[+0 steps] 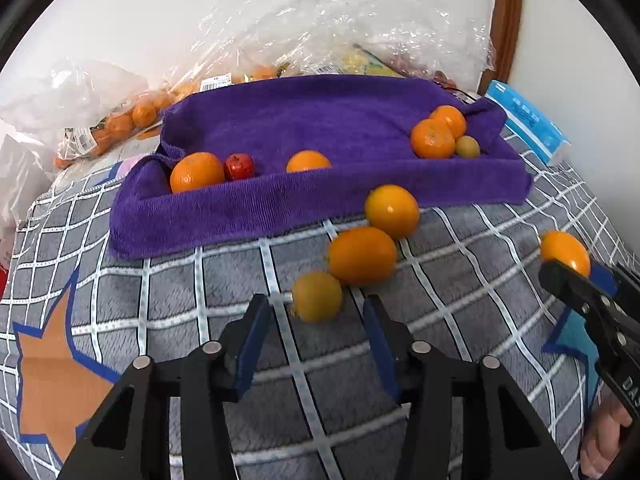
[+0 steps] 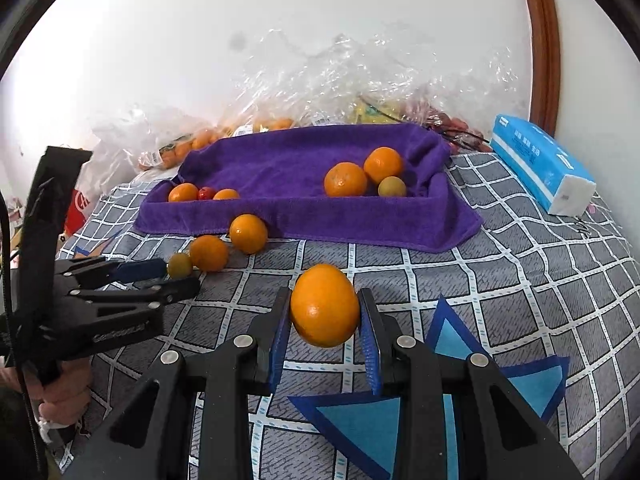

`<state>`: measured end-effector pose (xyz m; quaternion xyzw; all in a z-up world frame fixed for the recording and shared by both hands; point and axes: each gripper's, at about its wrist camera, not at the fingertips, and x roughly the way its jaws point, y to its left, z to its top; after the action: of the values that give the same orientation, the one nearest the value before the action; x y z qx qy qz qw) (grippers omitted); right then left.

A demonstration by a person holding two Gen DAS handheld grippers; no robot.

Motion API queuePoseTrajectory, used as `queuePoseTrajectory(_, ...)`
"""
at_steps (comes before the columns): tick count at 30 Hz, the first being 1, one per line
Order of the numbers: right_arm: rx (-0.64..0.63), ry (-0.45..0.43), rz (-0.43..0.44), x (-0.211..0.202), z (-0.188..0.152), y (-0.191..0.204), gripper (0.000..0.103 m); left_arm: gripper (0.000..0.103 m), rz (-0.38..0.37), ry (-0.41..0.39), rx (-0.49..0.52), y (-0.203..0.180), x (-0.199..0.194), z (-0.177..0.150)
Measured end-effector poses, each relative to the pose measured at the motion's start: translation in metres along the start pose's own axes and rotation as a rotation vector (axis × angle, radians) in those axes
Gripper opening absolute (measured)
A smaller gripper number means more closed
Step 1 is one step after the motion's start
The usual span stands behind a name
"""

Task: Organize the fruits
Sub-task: 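Grasp a small yellow-green fruit with the left tool while the right tool holds the orange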

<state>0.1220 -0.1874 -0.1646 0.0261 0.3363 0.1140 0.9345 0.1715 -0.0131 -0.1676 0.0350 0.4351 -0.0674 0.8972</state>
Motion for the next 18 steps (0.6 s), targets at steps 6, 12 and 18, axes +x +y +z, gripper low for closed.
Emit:
queuePoseTrajectory(6,0.001,-0.004,-0.001,-0.001,0.000,0.000,0.032,0.024,0.003,-0.028,0.016,-0.003,0.002,0.002)
queuePoseTrajectory(12,0.010,-0.007,0.006,-0.002,0.000,-0.002,0.032,0.024,-0.063,-0.041,-0.007,0.004,-0.005,-0.005)
queuePoseTrajectory(18,0.015,-0.005,-0.006,-0.001,0.000,0.000,0.032,0.024,-0.126,-0.114,-0.052,0.016,-0.022,-0.014)
